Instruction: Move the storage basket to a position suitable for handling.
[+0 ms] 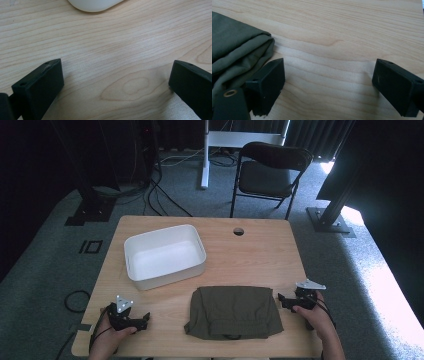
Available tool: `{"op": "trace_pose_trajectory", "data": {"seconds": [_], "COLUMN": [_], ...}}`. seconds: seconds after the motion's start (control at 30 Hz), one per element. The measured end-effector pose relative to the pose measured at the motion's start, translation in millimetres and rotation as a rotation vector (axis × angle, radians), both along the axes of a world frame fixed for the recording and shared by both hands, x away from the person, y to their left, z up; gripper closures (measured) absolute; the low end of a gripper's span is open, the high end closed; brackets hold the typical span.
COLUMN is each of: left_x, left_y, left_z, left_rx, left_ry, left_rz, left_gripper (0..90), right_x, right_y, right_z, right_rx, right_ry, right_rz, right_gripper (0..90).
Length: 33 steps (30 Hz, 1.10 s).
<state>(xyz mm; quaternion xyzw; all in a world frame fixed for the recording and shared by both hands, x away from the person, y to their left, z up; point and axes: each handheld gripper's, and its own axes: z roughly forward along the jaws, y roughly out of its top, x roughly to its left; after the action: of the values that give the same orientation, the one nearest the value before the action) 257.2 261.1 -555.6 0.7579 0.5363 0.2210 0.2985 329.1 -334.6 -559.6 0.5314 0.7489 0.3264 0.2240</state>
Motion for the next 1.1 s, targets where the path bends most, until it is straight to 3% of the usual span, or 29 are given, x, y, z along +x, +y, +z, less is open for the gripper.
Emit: {"op": "trace_pose_trajectory", "data": {"seconds": [0.23, 0.6, 0.87, 1.1], "left_x": [0.7, 9.0, 15.6, 20.7], "left_y": [1.4, 5.4, 7.4, 8.9], "left_z": [0.1, 0.9, 4.4, 10.4], "left_rx": [0.002, -0.009, -0.001, -0.003], "left_ry": [-0.002, -0.018, -0.026, -0.033], "left_rz": [-0.013, 0.013, 0.019, 0.023], "left_gripper": [0.7, 0.8, 0.8, 0.8], "right_x": [6.7, 24.7, 38.7, 55.3], "right_y": [2.1, 7.5, 21.1, 43.1], "right_z": [0.3, 1.5, 11.6, 33.1], "right_rx": [-0.004, 0.020, 0.009, -0.002], "right_ry": [-0.002, -0.019, -0.044, -0.084], "right_rz": [-0.011, -0.029, 0.010, 0.065], "right_gripper": [10.8, 11.0, 13.4, 13.4]}}
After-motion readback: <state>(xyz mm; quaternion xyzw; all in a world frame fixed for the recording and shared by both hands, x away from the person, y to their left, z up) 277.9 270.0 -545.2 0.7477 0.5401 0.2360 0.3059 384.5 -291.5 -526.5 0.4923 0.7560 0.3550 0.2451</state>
